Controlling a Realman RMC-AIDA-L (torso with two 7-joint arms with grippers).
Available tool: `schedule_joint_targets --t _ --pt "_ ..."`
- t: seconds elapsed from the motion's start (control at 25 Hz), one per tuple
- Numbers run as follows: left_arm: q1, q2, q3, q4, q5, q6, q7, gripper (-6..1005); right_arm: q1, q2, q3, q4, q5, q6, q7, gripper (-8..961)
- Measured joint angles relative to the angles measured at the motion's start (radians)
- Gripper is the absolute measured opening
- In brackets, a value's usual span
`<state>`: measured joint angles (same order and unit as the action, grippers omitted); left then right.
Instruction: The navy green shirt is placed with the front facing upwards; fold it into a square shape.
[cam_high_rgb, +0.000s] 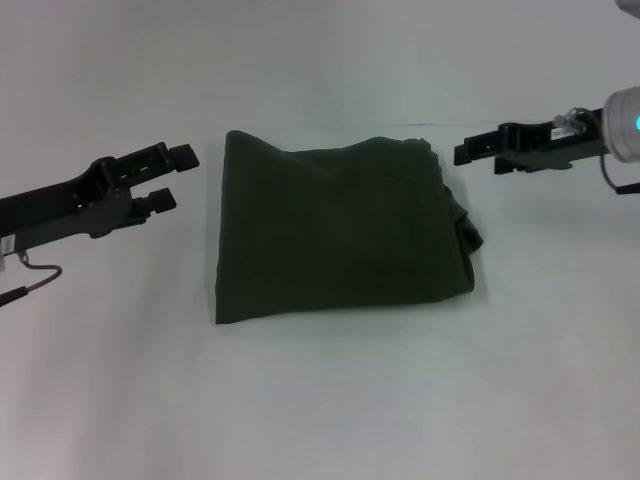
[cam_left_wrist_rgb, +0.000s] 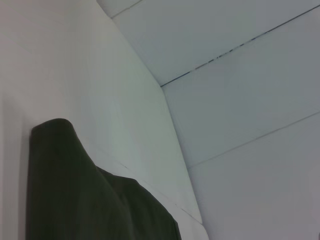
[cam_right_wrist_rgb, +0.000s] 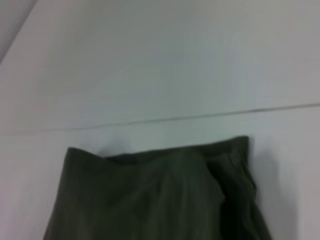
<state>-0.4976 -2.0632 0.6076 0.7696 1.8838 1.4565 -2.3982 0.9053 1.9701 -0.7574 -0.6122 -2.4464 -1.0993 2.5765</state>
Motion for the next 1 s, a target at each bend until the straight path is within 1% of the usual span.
schedule_joint_targets --t 0.16,0.32,0.44,0.56,0.76,0.88,1.0 --pt "0.007 -0.004 -0.002 -0.002 -0.002 -0.003 0.003 934 0.015 0.026 -0.001 0.025 0.015 0.050 -0.006 711" --pt "0.009 -0.006 -0.003 -0.004 -0.006 -0.012 0.004 933 0.039 0.034 -0.002 0.093 0.017 0.110 -0.014 711" --pt "0.010 -0.008 -0.003 -0.005 -0.007 -0.014 0.008 933 0.044 0.038 -0.003 0.122 0.018 0.158 -0.014 710" --pt "0.010 -0.009 -0.003 -0.006 -0.012 -0.017 0.013 933 0.048 0.047 -0.003 0.146 0.021 0.210 -0.017 710" --pt "0.009 -0.015 -0.003 -0.009 -0.017 -0.036 0.022 934 0.051 0.071 -0.003 0.159 0.061 0.267 -0.061 709" --pt "0.009 -0.017 -0.003 -0.009 -0.019 -0.045 0.024 934 0.060 0.075 -0.004 0.169 0.067 0.279 -0.069 709" --pt "0.010 -0.017 -0.015 -0.009 -0.020 -0.050 0.027 934 0.074 0.072 -0.004 0.196 0.064 0.281 -0.061 708"
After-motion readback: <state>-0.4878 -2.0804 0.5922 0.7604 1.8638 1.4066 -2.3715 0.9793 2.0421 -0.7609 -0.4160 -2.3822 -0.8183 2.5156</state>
